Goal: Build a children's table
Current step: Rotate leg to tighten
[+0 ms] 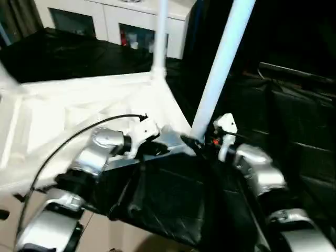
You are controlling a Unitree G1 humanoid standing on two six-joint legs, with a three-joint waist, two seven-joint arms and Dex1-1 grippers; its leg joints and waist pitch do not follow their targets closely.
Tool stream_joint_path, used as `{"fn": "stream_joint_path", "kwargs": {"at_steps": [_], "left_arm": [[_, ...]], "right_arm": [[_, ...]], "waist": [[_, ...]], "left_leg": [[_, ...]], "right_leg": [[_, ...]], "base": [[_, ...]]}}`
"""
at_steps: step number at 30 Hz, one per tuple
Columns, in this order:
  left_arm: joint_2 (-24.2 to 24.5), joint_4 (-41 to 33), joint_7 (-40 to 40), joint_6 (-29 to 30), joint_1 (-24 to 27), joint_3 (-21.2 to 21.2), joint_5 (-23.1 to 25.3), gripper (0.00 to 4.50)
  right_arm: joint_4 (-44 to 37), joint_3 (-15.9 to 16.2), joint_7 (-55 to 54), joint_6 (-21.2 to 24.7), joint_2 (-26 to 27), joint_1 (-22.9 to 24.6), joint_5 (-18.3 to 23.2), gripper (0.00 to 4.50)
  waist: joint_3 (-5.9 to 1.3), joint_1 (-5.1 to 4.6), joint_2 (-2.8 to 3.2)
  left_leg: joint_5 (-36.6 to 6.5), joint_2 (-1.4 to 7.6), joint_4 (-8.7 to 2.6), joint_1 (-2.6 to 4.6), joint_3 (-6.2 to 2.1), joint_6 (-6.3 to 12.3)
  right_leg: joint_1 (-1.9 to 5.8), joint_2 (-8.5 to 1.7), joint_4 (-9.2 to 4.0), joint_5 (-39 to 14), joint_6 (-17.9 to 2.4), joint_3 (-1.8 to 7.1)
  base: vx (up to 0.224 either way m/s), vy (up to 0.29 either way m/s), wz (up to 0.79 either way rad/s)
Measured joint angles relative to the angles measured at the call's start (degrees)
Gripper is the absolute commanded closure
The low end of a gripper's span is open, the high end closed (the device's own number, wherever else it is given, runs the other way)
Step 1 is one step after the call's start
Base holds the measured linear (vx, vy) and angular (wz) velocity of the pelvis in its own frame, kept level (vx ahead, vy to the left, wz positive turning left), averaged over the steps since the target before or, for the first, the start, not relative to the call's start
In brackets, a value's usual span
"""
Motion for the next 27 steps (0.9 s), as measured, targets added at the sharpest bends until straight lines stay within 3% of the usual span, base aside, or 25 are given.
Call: {"fn": "stream_joint_path", "kwargs": {"at_steps": [6, 11, 18, 22, 27], "left_arm": [[2.7, -0.6, -5.5, -1.6, 0.2, -1.2, -0.5, 4.5], [3.9, -1.2, -8.0, -2.1, 0.3, -1.9, -0.9, 4.5], [5.3, -1.3, -9.9, -3.1, 0.3, -2.3, -1.0, 4.5], [4.8, -1.2, -9.5, -2.3, 0.3, -2.3, -1.0, 4.5], [1.9, -0.7, -4.0, 0.5, 0.6, -1.7, -0.4, 4.5]], "right_arm": [[-0.5, 2.6, 10.9, 2.3, -3.8, -0.5, 0.9, 1.55], [-0.6, 3.9, 14.3, 3.1, -5.0, -0.7, 0.9, 1.89], [-3.1, 5.5, 15.4, 3.4, -4.6, -0.2, 0.2, 2.35], [-5.4, 4.9, 13.9, 3.5, -4.3, 1.9, 0.6, 2.46], [-7.7, 0.6, 4.2, 3.1, -0.8, 6.5, 1.7, 2.5]], "waist": [[0.0, 0.58, -0.01], [0.0, 1.43, 0.0], [0.0, 1.63, -0.01], [-0.03, 1.78, 0.01], [-0.14, 1.73, 0.16]], "left_leg": [[-0.1, 0.0, 0.07, 0.02, 0.03, -0.23], [-0.1, 0.02, 0.06, 0.05, 0.06, -0.23], [-0.1, 0.03, 0.1, 0.07, 0.07, -0.25], [-0.1, 0.03, 0.1, 0.1, 0.06, -0.27], [-0.1, -0.06, 0.13, 0.45, 0.07, -0.28]], "right_leg": [[0.08, -0.06, 0.03, 0.0, 0.0, 0.01], [0.08, -0.05, 0.07, 0.0, 0.0, 0.0], [0.08, -0.05, 0.15, 0.0, 0.0, 0.0], [0.12, -0.06, 0.16, 0.0, 0.1, 0.01], [0.57, -0.14, 0.18, -0.1, 0.1, 0.16]], "base": [[0.0, 0.0, 0.0], [0.0, 0.0, 0.0], [0.0, 0.0, 0.0], [0.0, 0.0, 0.0], [0.0, 0.0, 0.0]]}}
